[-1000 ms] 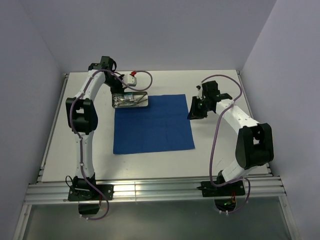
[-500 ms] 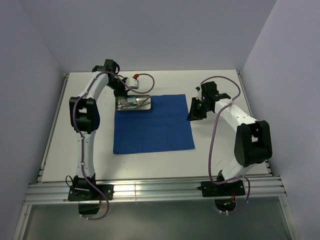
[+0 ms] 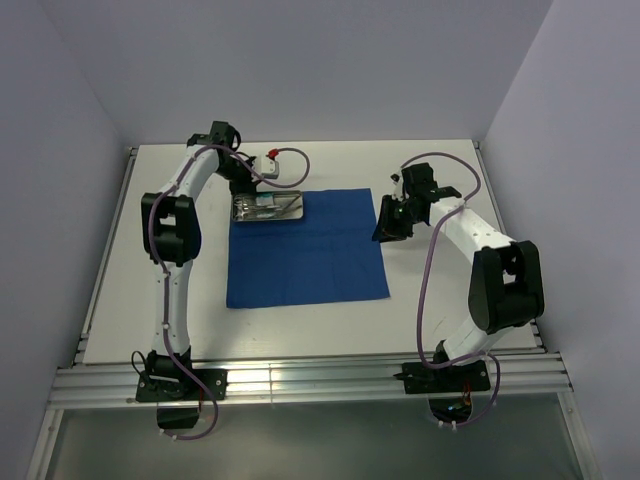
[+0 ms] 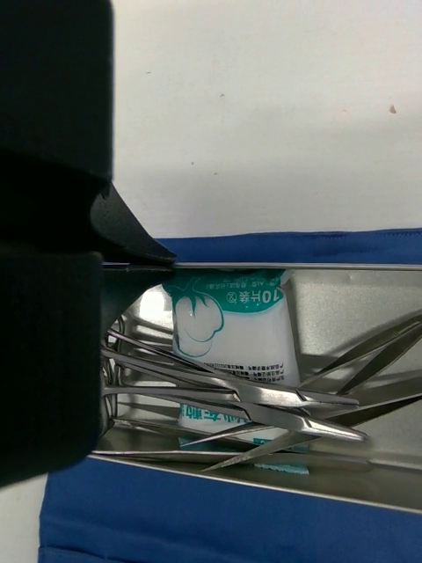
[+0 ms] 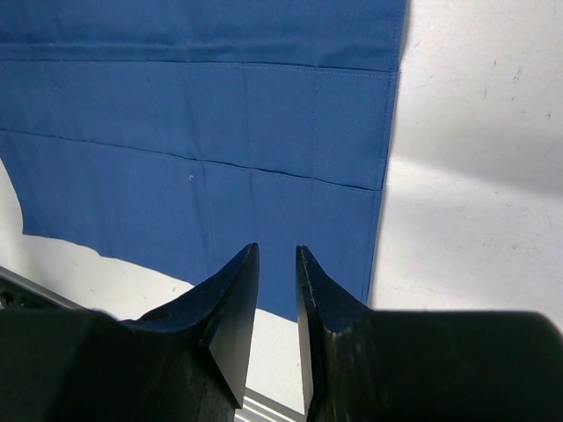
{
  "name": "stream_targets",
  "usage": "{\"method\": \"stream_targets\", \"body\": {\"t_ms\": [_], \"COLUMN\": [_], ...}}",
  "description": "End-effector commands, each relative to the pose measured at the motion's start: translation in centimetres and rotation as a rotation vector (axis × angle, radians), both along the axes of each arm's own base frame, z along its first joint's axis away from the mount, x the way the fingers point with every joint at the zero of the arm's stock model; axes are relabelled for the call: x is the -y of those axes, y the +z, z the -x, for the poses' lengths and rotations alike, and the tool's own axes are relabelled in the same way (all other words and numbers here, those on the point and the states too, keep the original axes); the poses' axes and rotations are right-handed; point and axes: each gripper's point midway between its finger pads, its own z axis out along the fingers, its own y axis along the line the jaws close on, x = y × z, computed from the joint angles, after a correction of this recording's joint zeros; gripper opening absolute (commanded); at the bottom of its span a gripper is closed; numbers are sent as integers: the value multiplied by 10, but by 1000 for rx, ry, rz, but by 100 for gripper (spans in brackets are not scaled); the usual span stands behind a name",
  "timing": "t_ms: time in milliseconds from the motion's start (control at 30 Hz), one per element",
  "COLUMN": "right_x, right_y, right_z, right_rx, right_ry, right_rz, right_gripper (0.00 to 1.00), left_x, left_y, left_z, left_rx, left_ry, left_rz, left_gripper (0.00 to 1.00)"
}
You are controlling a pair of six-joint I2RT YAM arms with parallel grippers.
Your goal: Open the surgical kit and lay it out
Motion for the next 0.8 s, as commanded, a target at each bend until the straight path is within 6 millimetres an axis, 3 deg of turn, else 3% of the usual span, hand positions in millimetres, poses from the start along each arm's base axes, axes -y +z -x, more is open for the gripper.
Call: {"method": "stream_targets", "body": {"t_ms": [0, 133, 233, 300, 367, 433, 467, 533, 567, 633, 667, 700, 733, 767], "right_x": [-2, -2, -4, -4, -3, -2, -1, 1, 2, 5, 10, 13, 15, 22], "right_y": [9, 8, 10, 10, 16, 21, 28, 37, 46, 56, 65, 71, 78, 89], "right_z": [-8, -9, -9, -8, -9, -9, -10, -12, -13, -17, -20, -23, -26, -28], "right_rx": [18, 12, 14, 13, 32, 52, 78, 114, 148, 196, 239, 268, 301, 355], "right_ry": [1, 1, 3, 8, 10, 14, 13, 15, 17, 19, 17, 15, 15, 24], "right_rz": [-17, -22, -27, -29, -28, -23, -22, -15, -10, 6, 33, 48, 64, 101], "right_gripper": [32, 34, 38, 42, 48, 54, 57, 63, 65, 67, 69, 75, 77, 80], "left_x": [12, 12, 13, 14, 14, 14, 11, 8, 8, 6, 5, 1, -7, -10], "left_y": [8, 12, 19, 27, 42, 72, 100, 147, 189, 213, 254, 236, 240, 280], "left_z": [-8, -18, -26, -31, -35, -44, -46, -50, -43, -35, -23, -18, -19, -11], "left_rx": [45, 94, 128, 146, 177, 225, 268, 327, 394, 427, 497, 449, 412, 512], "left_ry": [-12, 10, 11, 18, 24, 57, 76, 121, 128, 160, 183, 254, 431, 444], "left_rz": [56, 64, 72, 77, 82, 113, 142, 234, 274, 333, 375, 393, 449, 509], "left_gripper": [4, 17, 33, 49, 60, 63, 65, 80, 96, 99, 99, 99, 99, 99]}}
